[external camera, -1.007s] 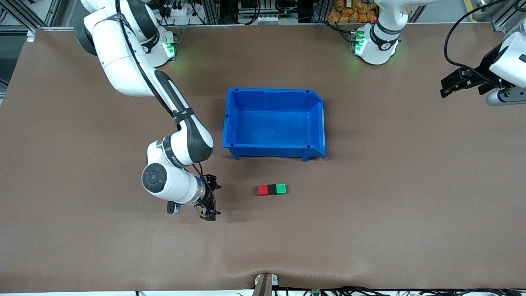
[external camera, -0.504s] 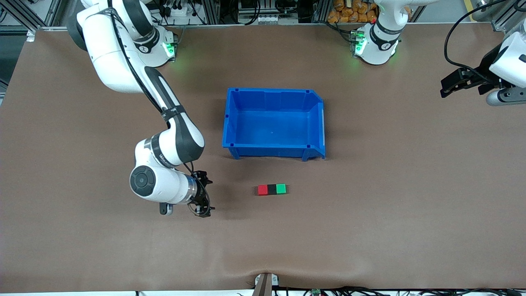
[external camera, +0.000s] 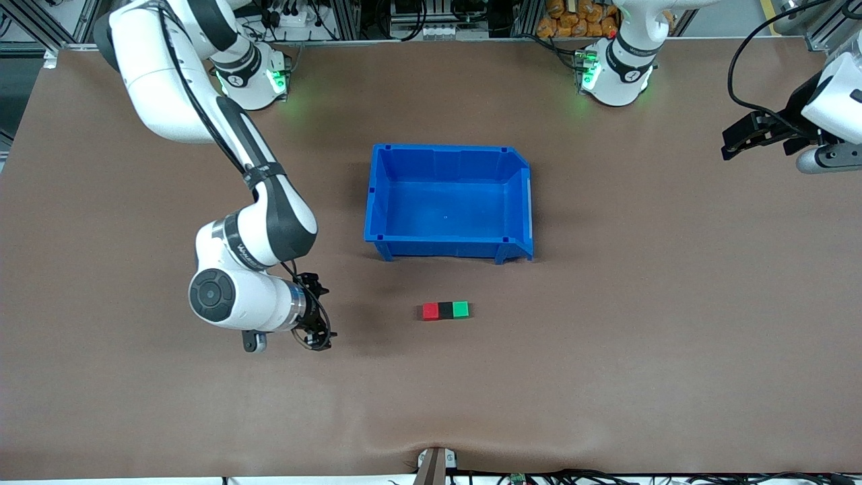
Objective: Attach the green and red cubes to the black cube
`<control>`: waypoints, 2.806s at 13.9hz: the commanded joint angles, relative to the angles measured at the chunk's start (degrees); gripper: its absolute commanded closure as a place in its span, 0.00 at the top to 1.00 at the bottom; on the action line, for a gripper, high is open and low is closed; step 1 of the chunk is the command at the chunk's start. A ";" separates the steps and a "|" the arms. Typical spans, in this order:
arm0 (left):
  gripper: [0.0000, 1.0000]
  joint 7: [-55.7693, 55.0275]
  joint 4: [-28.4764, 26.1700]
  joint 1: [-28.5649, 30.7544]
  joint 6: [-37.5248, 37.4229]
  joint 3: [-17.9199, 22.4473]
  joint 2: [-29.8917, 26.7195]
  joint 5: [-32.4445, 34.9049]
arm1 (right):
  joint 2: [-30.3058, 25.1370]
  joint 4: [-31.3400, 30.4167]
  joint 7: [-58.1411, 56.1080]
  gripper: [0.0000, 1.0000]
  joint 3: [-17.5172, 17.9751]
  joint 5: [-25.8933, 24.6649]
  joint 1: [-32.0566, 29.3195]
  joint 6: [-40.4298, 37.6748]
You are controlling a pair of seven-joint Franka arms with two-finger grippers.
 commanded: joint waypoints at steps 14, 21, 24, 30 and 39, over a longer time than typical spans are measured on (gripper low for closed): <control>1.00 0.05 -0.31 0.39 -0.14 -0.05 -0.68 -0.45 | -8.40 -1.43 -14.70 1.00 3.45 -2.91 -8.72 -12.95; 1.00 0.76 0.05 0.40 -0.14 0.48 -0.85 -0.45 | -10.25 -1.35 -19.89 1.00 2.93 -2.99 -10.04 -16.91; 1.00 0.76 -0.04 0.40 -0.14 0.48 -0.85 -0.45 | -11.30 -1.43 -21.56 1.00 2.93 -2.91 -11.10 -17.26; 1.00 0.49 -0.13 0.39 0.13 0.48 -0.68 -0.45 | -13.59 -2.75 -25.95 1.00 3.19 -2.82 -13.30 -18.14; 1.00 0.49 -0.13 0.31 -0.05 0.31 -0.85 -0.45 | -17.45 -4.07 -36.57 1.00 3.28 -2.82 -16.81 -21.30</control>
